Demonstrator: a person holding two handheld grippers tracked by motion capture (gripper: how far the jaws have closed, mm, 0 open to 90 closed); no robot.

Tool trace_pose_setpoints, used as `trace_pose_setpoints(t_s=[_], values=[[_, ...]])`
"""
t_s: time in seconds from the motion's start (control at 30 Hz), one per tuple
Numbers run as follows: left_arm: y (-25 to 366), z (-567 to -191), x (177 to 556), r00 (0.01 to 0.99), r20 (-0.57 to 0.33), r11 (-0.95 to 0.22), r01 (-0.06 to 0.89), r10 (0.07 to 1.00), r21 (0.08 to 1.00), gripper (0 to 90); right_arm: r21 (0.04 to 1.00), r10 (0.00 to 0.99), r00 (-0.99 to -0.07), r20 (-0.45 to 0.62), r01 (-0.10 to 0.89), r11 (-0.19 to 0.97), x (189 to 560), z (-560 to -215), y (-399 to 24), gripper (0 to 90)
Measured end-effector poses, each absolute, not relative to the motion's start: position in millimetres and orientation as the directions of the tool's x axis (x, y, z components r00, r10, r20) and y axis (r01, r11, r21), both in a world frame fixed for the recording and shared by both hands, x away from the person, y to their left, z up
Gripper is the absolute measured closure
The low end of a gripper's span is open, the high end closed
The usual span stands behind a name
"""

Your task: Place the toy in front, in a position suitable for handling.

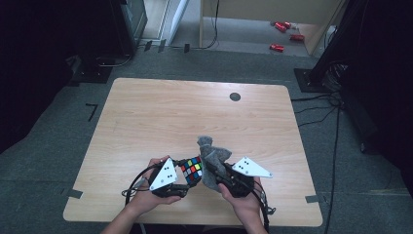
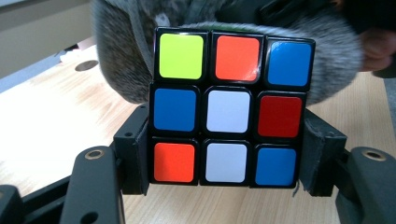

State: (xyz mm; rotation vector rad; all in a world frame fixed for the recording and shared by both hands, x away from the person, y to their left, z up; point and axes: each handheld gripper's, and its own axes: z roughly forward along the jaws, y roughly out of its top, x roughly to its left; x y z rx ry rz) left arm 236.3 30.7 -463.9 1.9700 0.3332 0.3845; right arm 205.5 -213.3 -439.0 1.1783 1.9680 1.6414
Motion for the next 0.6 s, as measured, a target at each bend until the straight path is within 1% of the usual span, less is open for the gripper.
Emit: trace_pose_setpoints(t_s=[0.07, 0.13, 0.23, 0.37, 0.5, 0.6], values=[[30, -464, 237, 0.914, 0.103, -0.404, 0.071, 0.392, 0.912, 34.1, 0.938, 0.741, -0.636, 0.215, 0.347, 0.026, 199, -435, -204, 69.8], [32, -463, 237, 0.914, 0.094, -0.391, 0.074, 0.394, 0.917, 34.1, 0.946, 0.747, -0.639, 0.184, 0.322, 0.042, 197, -433, -200, 69.5], [35, -460, 237, 0.911, 0.096, -0.380, 0.070, 0.400, 0.922, 34.1, 0.945, 0.750, -0.627, 0.210, 0.326, 0.008, 202, -437, -206, 69.6], [35, -461, 237, 0.912, 0.096, -0.379, 0.069, 0.400, 0.923, 34.1, 0.928, 0.775, -0.583, 0.241, 0.371, -0.010, 209, -444, -216, 70.1], [32, -463, 237, 0.915, 0.085, -0.385, 0.080, 0.393, 0.919, 34.1, 0.936, 0.757, -0.609, 0.237, 0.351, -0.010, 204, -439, -210, 70.2], [29, -466, 236, 0.917, 0.093, -0.399, 0.076, 0.387, 0.914, 34.2, 0.950, 0.755, -0.628, 0.186, 0.311, 0.025, 198, -434, -200, 69.8]])
